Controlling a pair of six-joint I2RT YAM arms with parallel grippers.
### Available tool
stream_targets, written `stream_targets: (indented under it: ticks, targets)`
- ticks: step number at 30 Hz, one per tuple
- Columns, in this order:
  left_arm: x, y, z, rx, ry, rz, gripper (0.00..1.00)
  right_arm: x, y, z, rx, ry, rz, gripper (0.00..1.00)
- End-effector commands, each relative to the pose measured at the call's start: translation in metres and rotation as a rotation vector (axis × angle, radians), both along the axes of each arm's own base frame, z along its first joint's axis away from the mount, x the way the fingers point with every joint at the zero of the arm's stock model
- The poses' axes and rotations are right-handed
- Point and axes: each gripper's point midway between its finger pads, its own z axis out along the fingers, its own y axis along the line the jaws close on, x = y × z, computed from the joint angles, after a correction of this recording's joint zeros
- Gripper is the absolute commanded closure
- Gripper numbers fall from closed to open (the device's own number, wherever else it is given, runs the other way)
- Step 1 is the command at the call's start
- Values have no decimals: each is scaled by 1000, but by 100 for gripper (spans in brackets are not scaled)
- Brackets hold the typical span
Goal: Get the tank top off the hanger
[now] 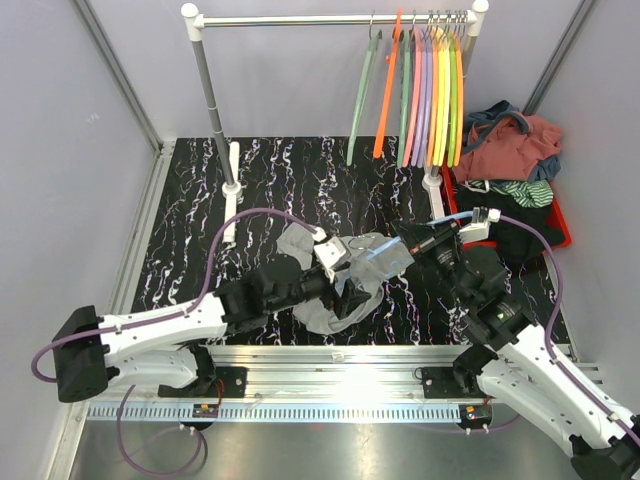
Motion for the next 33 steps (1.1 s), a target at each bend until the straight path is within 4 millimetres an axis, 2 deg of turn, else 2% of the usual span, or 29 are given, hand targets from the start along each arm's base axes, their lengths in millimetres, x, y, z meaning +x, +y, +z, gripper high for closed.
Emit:
stream_targets:
  ticks: [1,2,3,4,6,7,8,15,16,19,22,24,26,30,33]
  targets:
    - [11,-20,47,-103,-150,-25,15,-11,-2,36,39,-88,28,100]
    - [12,-22,46,-95,-155,-26,20,-13,-3,36,38,-89,28,100]
    - [13,-24,45,-91,-157,-28,38,-16,-6,40,42,-103,25,100]
    - [13,-25,45,-88,-160,-35,50,-17,-8,42,44,-111,21,100]
    - [14,-24,49,-102,-164,-22,81,-20,-12,37,26,-94,11,100]
    - [15,-23,50,-105,-166,-17,86,-21,-14,34,17,-86,8,100]
    - [16,-22,51,-105,-168,-10,87,-23,-16,36,18,-90,6,100]
    - [13,-12,58,-115,-185,-2,75,-25,-19,23,-8,-59,1,100]
    - [13,-12,59,-116,-183,-2,58,-25,-19,20,-14,-52,-1,100]
    - [9,-10,61,-120,-178,-18,44,-24,-20,15,-30,-35,-6,100]
    - [6,-9,60,-121,-177,-29,44,-24,-21,15,-33,-33,-11,100]
    - [6,-9,56,-110,-179,-28,63,-25,-21,17,-28,-38,-8,100]
    - [7,-11,50,-94,-174,-31,70,-25,-21,18,-29,-41,-6,100]
    - [6,-16,40,-51,-168,-59,56,-27,-22,21,-27,-47,-6,100]
    - [-4,-21,35,-19,-161,-134,48,-28,-23,20,-28,-43,-11,100]
